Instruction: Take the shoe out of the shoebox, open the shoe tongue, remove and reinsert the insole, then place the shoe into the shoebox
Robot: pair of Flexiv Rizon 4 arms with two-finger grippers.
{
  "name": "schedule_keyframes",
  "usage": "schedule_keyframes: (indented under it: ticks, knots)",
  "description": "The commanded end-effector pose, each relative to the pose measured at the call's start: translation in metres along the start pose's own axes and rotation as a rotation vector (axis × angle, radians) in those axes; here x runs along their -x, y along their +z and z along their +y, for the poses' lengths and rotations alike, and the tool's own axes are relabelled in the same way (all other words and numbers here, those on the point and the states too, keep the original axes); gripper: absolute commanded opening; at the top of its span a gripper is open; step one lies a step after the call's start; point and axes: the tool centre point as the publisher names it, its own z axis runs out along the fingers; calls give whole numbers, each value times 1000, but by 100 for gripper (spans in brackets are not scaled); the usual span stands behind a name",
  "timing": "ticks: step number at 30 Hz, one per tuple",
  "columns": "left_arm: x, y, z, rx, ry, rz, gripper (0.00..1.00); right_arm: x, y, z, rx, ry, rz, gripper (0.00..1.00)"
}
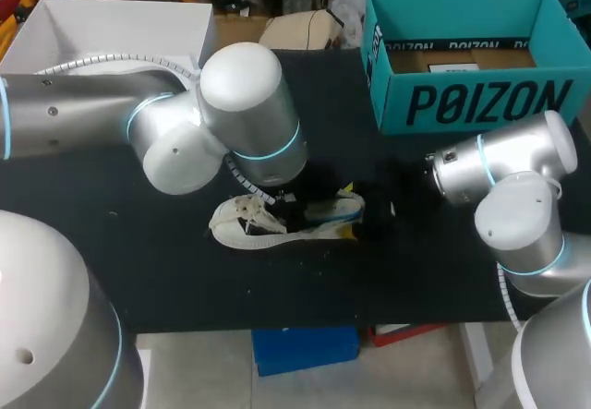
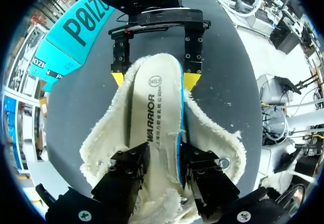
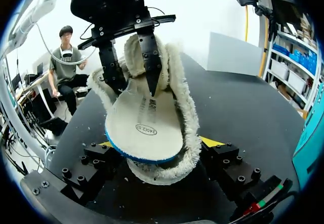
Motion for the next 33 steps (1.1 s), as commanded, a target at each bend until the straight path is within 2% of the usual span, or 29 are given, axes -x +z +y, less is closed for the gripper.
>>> schedule_keyframes:
  ticks: [1, 14, 24, 26, 28, 29, 33]
  knots:
    - [-5, 9, -10, 58, -2, -49, 38, 2, 2, -3, -2, 2, -2, 0]
    - [8, 24, -39, 48, 33, -97, 36, 2, 2, -3, -2, 2, -2, 0]
    - [12, 31, -43, 33, 22, -110, 33, 2, 2, -3, -2, 2, -2, 0]
    - [12, 30, -43, 32, 20, -113, 26, 2, 2, -3, -2, 2, -2, 0]
    - [12, 29, -43, 32, 14, -115, 5, 2, 2, -3, -2, 2, -2, 0]
    - [12, 29, -43, 33, 11, -114, 0, 2, 2, -3, -2, 2, -2, 0]
    - [11, 26, -41, 37, 5, -103, 0, 2, 2, -3, -2, 2, -2, 0]
